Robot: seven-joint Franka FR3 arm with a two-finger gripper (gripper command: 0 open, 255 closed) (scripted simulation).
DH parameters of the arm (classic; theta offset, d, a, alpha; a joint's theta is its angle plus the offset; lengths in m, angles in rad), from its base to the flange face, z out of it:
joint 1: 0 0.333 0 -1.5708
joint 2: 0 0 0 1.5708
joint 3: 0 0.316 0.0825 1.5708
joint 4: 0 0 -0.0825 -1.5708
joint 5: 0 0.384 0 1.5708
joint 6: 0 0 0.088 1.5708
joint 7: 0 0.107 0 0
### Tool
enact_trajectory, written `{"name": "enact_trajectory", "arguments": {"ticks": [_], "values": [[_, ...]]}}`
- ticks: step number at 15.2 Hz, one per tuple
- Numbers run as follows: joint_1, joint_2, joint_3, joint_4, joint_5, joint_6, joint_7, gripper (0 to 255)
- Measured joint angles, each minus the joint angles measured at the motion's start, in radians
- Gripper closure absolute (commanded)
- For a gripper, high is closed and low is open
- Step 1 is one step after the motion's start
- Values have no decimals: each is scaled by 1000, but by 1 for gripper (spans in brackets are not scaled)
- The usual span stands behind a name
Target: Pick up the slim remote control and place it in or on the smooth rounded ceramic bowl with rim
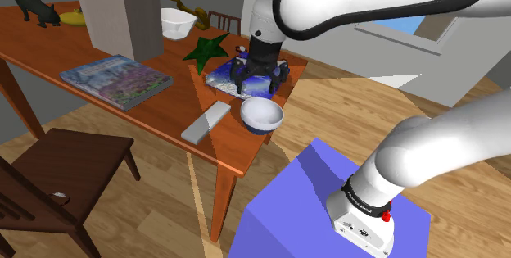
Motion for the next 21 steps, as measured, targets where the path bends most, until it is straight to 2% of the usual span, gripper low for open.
{"name": "enact_trajectory", "arguments": {"ticks": [5, 9, 12, 21], "values": [[-49, 188, 103, 58, -12, 128, 243, 0], [-84, 362, 165, 134, -77, 217, 452, 0], [-92, 477, 181, 186, -138, 267, 592, 0], [-83, 586, 176, 169, -220, 374, 671, 0]]}}
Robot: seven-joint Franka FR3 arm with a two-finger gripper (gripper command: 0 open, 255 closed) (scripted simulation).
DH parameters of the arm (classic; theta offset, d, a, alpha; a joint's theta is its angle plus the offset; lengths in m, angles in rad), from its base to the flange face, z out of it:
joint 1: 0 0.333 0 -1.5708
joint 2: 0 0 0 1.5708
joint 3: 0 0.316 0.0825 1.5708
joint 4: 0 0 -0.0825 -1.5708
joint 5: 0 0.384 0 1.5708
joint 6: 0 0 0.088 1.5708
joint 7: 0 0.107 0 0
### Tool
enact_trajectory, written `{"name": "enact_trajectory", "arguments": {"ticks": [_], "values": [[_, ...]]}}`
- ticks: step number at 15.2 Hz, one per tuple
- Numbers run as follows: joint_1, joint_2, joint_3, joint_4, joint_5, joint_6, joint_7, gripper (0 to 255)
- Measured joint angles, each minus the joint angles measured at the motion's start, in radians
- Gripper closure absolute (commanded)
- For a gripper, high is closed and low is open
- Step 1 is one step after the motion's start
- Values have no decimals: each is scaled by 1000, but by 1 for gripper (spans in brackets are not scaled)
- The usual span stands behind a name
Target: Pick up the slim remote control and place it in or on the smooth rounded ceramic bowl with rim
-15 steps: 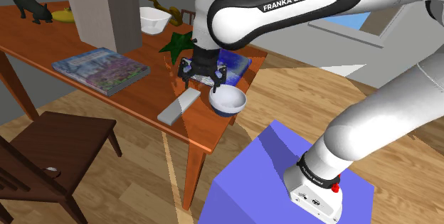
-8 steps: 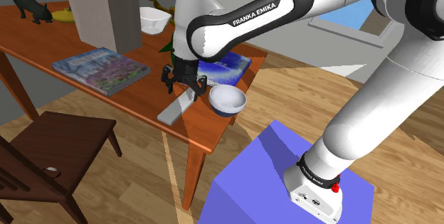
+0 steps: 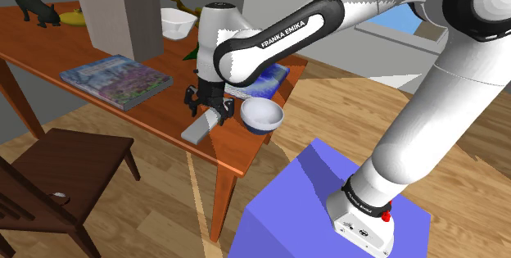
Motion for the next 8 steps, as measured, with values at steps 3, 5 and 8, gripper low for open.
{"name": "enact_trajectory", "arguments": {"ticks": [3, 5, 8], "values": [[1, 1, 0, -3, -1, 4, 2, 0], [1, 1, 0, -3, -2, 5, 2, 0], [1, 1, 0, -3, -1, 5, 2, 255]]}}
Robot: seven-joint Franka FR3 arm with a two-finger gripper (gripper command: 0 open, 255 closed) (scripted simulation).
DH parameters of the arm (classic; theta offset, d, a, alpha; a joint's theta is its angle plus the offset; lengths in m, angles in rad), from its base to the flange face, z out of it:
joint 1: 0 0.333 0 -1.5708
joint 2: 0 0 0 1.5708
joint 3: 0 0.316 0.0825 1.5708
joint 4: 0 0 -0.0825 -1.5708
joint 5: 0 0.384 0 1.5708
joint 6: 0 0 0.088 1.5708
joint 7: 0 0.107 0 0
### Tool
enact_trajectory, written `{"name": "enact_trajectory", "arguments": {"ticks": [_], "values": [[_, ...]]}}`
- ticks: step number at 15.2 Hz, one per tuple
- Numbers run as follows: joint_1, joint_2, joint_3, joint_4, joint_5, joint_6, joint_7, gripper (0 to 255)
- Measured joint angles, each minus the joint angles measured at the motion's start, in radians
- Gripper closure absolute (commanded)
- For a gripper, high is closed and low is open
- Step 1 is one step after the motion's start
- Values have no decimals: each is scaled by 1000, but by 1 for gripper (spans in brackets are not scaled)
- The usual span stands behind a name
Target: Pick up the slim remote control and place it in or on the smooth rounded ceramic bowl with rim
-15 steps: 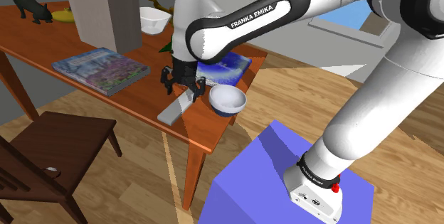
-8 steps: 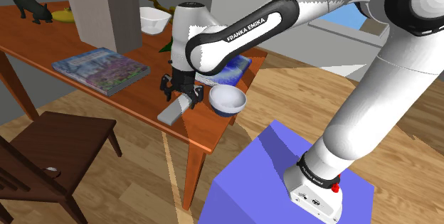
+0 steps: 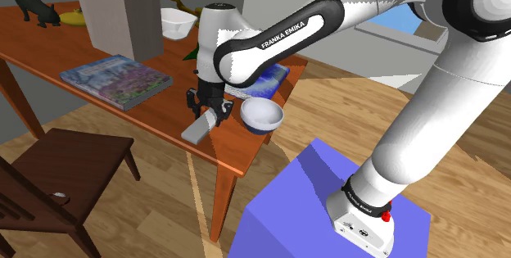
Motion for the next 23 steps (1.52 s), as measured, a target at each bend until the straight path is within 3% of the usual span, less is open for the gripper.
{"name": "enact_trajectory", "arguments": {"ticks": [9, 23], "values": [[-1, -6, 1, 2, 5, -6, -4, 255], [-13, -119, 5, 84, 93, -180, -67, 255]]}}
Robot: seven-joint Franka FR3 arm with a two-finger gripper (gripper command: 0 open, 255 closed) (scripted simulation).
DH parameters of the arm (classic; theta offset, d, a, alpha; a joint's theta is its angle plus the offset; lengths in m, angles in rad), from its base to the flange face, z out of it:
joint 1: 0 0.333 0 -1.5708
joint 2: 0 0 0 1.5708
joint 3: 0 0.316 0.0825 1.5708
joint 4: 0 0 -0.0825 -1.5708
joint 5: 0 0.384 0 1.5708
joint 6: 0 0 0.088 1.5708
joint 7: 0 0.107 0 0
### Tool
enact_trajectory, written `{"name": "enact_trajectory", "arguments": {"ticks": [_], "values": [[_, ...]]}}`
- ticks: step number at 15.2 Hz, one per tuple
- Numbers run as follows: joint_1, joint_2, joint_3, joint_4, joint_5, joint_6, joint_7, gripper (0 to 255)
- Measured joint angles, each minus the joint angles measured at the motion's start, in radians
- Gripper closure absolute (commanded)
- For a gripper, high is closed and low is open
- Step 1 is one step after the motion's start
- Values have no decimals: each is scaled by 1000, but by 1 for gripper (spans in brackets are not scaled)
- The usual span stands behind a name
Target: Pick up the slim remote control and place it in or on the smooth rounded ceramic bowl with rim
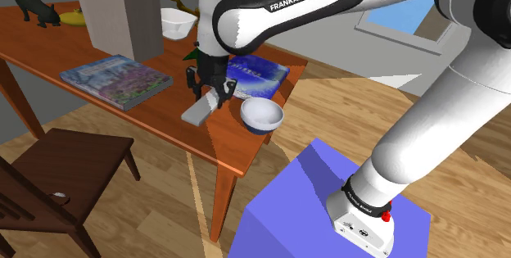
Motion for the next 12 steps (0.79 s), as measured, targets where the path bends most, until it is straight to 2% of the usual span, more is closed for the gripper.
{"name": "enact_trajectory", "arguments": {"ticks": [12], "values": [[-3, -74, -10, 99, 46, -161, -31, 255]]}}
